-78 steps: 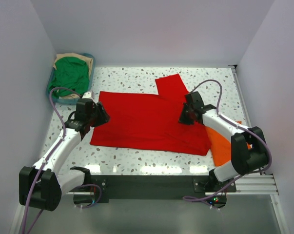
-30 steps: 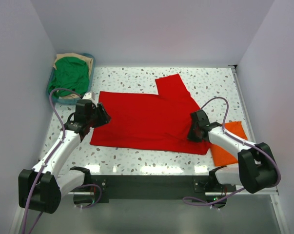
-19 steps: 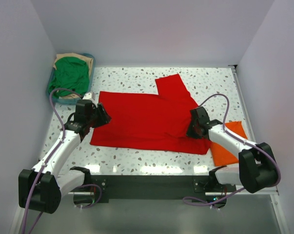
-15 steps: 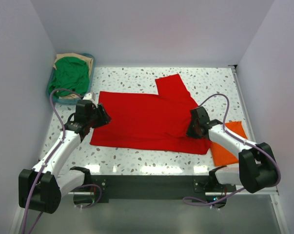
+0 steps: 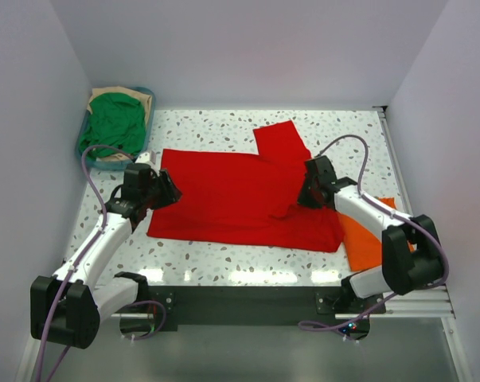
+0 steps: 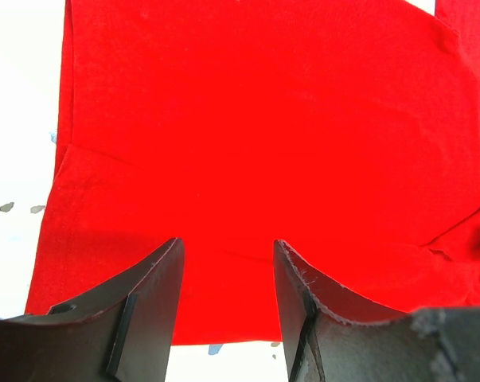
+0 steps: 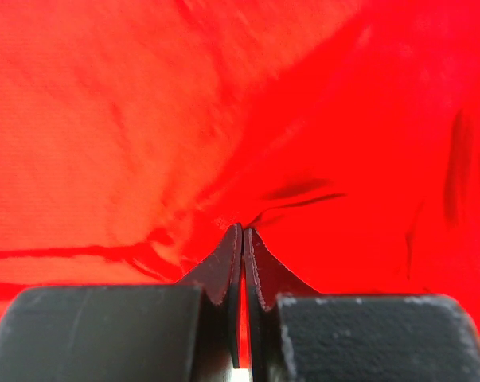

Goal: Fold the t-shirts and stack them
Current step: Fold the tshirt

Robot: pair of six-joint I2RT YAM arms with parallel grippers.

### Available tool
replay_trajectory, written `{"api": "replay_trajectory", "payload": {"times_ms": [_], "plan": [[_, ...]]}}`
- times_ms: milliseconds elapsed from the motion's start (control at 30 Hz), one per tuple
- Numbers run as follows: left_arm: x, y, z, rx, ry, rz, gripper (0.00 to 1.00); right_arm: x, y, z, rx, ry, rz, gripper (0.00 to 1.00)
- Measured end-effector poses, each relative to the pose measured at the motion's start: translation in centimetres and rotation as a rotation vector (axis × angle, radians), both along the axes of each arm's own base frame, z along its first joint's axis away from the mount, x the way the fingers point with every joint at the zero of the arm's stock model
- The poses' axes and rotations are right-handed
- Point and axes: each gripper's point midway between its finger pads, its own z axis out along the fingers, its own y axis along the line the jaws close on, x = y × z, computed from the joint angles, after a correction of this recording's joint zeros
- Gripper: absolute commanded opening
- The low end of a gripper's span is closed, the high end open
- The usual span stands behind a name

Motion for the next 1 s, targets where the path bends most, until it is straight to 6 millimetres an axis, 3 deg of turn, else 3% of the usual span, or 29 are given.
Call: {"api": "replay_trajectory", "payload": {"times_ms": [533, 767, 1000], "plan": [[0.0, 0.0, 0.0, 0.001, 0.0, 0.001, 0.54, 6.8, 2.9, 0.5, -0.025, -0.043, 0.073, 0.0], [0.0, 0.0, 0.0, 0.001, 0.001, 0.001, 0.54, 8.6, 5.2, 1.4, -0.032, -0.098, 0.131, 0.0], [-0.1, 0.0, -0.4, 0.0, 0.013, 0.002, 0.55, 8.7, 6.0, -0.4, -0.063, -0.07, 0.162, 0.0]]}}
